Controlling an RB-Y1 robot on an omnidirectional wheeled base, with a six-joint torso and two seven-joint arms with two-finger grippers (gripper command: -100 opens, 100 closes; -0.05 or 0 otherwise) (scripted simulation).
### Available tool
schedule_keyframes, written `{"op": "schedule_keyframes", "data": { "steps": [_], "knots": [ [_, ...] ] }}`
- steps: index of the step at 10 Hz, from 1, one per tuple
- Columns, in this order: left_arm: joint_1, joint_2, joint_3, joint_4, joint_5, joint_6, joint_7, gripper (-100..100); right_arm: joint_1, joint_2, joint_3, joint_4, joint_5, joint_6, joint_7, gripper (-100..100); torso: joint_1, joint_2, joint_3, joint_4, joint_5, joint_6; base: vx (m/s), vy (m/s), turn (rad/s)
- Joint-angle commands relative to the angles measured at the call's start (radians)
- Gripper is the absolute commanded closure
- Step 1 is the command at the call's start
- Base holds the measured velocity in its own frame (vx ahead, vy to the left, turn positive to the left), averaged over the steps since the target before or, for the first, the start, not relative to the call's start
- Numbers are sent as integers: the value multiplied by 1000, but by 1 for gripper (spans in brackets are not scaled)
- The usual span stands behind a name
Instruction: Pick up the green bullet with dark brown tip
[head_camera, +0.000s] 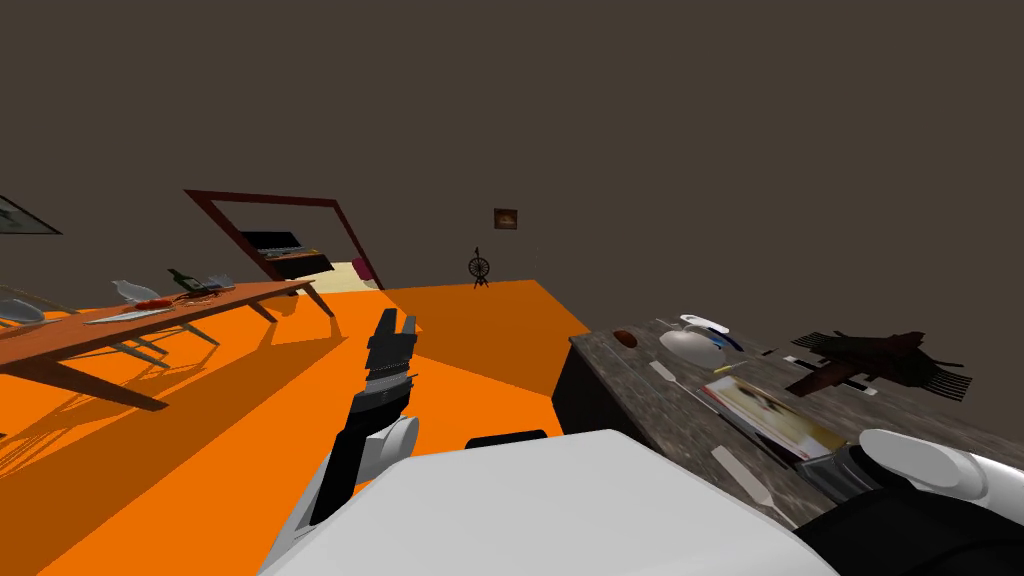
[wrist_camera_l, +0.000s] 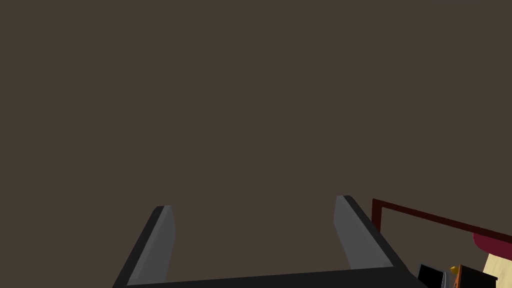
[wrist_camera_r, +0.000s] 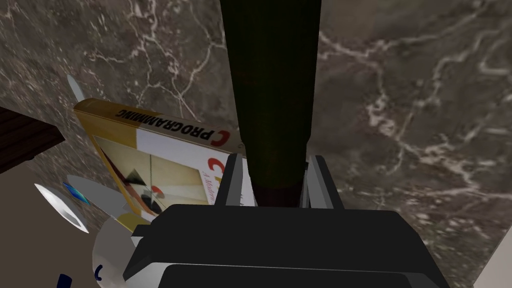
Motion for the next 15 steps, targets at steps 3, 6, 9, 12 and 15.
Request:
{"op": "schedule_keyframes", "data": {
  "steps": [3, 6, 9, 12, 15],
  "knots": [
    [0, 0, 0, 0, 0, 0, 0, 0, 10, 2, -17, 11, -66, -9, 107, 100, -1, -1, -1, 0, 0, 3, 116, -17, -153],
    [0, 0, 0, 0, 0, 0, 0, 0, 22, 4, -32, 22, -129, -19, 188, 100, -4, 0, 0, 0, 0, 4, 98, -2, -169],
    [0, 0, 0, 0, 0, 0, 0, 0, 34, 7, -47, 33, -178, -29, 270, 100, -4, 1, 1, 1, 0, -3, 68, 0, -83],
    [0, 0, 0, 0, 0, 0, 0, 0, 34, 7, -47, 33, -191, -29, 346, 100, -4, -2, -1, 1, -1, -4, 80, 11, -62],
    [0, 0, 0, 0, 0, 0, 0, 0, 46, 10, -63, 45, -254, -39, 435, 100, -5, -4, -2, 0, -1, -2, 114, 3, -179]
  ]
}}
